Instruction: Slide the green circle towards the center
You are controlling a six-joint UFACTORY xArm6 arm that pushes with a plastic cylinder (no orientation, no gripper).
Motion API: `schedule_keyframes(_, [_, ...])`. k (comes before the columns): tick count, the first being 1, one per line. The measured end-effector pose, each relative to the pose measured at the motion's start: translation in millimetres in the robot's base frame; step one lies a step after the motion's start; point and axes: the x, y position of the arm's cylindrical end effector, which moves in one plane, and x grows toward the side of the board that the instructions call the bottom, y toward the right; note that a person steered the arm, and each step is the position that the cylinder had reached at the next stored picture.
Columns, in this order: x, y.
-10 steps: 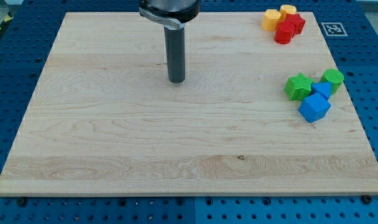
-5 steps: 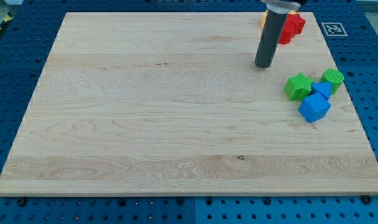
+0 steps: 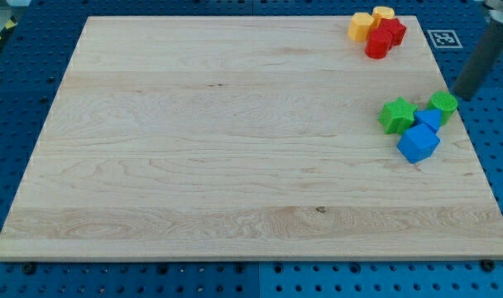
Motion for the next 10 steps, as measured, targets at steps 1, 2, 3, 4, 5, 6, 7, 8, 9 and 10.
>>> schedule_keyframes(1, [22.3,4.7])
schedule_keyframes(2, [35.0,2.9])
schedule_keyframes(3, [31.0,-8.6])
schedule_keyframes(4, [23.5,-46.3])
schedule_keyframes(5, [23.5,-71.6])
schedule_keyframes(6, [23.5,-86.2])
schedule_keyframes(7, [23.5,-106.0])
schedule_keyframes(8, [23.5,-135.8])
schedule_keyframes(9, [23.5,-179.8])
schedule_keyframes(10, [13.6,-193.7])
